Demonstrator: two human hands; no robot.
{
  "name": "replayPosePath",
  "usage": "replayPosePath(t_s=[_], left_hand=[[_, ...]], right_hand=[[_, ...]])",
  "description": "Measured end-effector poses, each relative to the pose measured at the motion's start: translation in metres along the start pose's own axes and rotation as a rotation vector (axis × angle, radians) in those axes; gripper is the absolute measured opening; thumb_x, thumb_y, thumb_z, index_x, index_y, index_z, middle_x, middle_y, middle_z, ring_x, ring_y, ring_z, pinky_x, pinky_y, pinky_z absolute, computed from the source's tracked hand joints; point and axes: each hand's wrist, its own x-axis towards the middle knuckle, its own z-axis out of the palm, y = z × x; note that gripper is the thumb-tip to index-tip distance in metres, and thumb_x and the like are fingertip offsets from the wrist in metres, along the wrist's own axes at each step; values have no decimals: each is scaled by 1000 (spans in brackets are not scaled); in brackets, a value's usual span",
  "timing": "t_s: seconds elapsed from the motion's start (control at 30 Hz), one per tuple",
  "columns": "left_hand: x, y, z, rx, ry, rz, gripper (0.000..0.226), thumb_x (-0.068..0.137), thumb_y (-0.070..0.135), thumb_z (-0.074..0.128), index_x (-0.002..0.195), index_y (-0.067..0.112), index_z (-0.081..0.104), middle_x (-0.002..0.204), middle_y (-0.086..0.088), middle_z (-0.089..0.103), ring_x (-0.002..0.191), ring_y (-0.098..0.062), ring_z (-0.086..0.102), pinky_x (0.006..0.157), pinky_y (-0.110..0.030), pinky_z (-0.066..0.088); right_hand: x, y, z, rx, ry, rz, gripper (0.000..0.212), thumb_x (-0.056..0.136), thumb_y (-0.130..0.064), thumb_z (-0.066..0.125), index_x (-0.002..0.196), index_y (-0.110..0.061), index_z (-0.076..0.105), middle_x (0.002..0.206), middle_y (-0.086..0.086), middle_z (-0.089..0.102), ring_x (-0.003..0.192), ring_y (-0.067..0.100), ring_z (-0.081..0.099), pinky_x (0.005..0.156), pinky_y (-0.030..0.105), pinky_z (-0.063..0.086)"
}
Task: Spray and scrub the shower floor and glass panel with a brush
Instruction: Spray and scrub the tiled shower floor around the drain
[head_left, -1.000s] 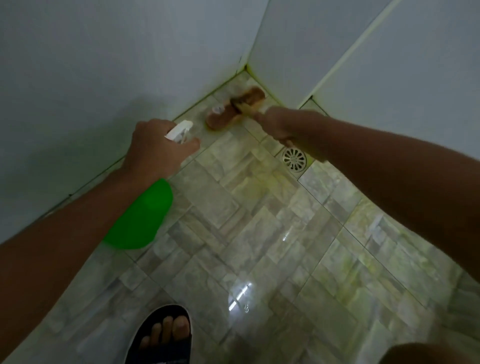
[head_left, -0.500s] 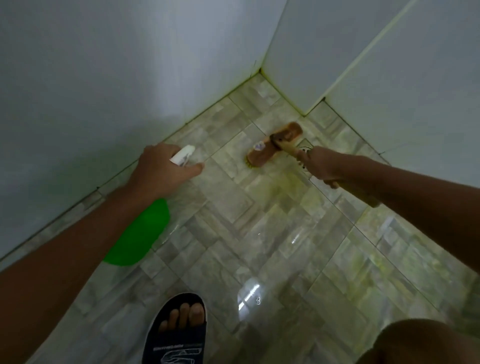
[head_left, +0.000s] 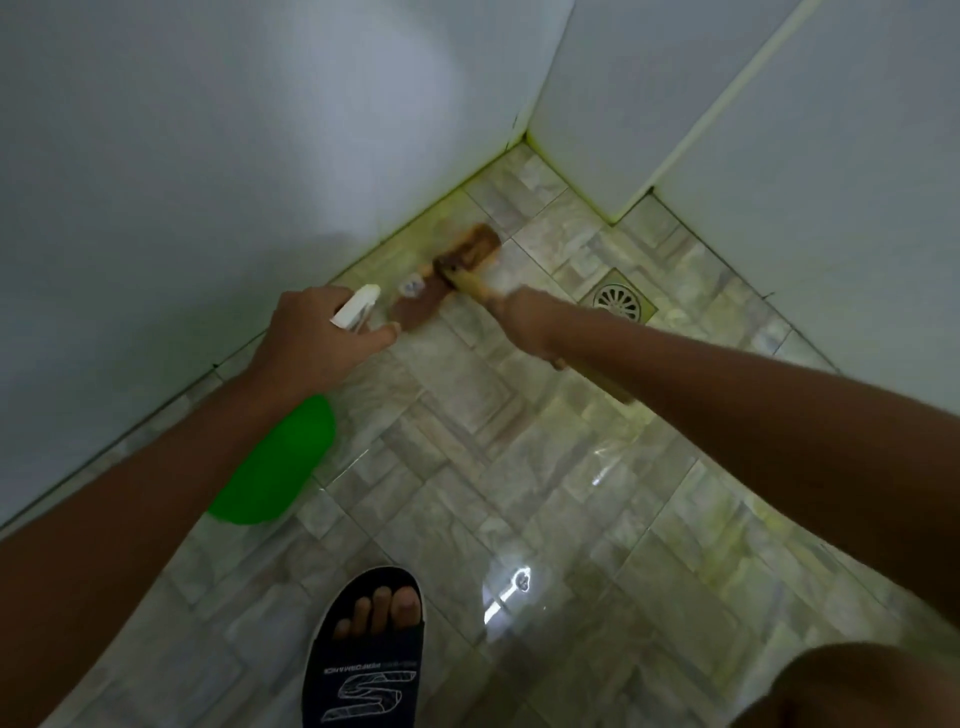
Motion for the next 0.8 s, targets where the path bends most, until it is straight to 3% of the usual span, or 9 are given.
replayPosePath(t_s=[0.07,0.13,0.2,0.23,0.3,0.33,0.4,0.53,0.8], left_hand=[[-1,-3,-3,-29,12,-30,59,67,64,68,58,11,44,56,-5,40,55,-19,38,55,-32,28],[-2,-5,-8,-87,18,-42,63,68,65,67,60,5,50,58,-5,42,55,-18,37,56,-31,28],[-3,-6,-11,-114,24,-39,67,68,67,63,61,1,52,58,-6,42,55,-18,37,56,-31,29],[-3,-5,-10,-121,22,-38,64,69,66,63,59,4,50,57,-6,42,55,-17,37,56,-30,29],[-3,-2,-7,-111,9,-33,56,71,62,65,55,14,43,56,-4,39,54,-17,36,56,-31,29],[-4,-1,-5,-96,1,-34,55,72,60,67,54,16,41,55,-4,39,54,-17,36,56,-31,30],[-5,0,-4,-84,4,-34,55,75,56,69,56,11,43,55,-8,40,54,-19,39,54,-38,35],[-2,-3,-11,-104,49,-92,52,80,46,77,68,-2,60,59,-26,56,57,-20,54,57,-50,53],[-7,-3,-22,-157,19,-167,49,84,42,81,95,-5,75,81,-30,72,53,-22,67,59,-55,64]], right_hand=[[-26,46,12,-49,-22,67,36,108,-29,28,133,-10,45,96,17,56,56,25,58,41,33,51],[-47,89,17,-105,-43,85,53,102,-53,23,99,-8,52,87,16,60,65,29,64,57,41,58],[-52,107,11,-110,-35,104,55,101,-56,21,84,-13,51,81,15,61,69,32,66,65,44,59],[-48,107,7,-112,-23,99,54,103,-52,22,85,-13,54,83,18,61,72,34,67,69,47,59],[-31,89,-5,-76,24,109,48,108,-40,23,116,-9,59,100,26,60,78,37,68,73,50,59],[-20,71,-8,-33,57,110,46,108,-35,23,134,-9,50,110,28,57,80,37,68,72,47,58],[5,29,-13,-12,96,63,46,108,-34,24,143,-10,42,115,24,57,75,31,63,56,36,52],[22,-26,15,81,76,-62,47,107,-41,25,120,-3,49,85,10,56,57,16,51,39,25,39],[-78,93,74,5,-4,-26,50,101,-56,26,78,-18,49,72,3,55,66,23,58,60,31,44]])
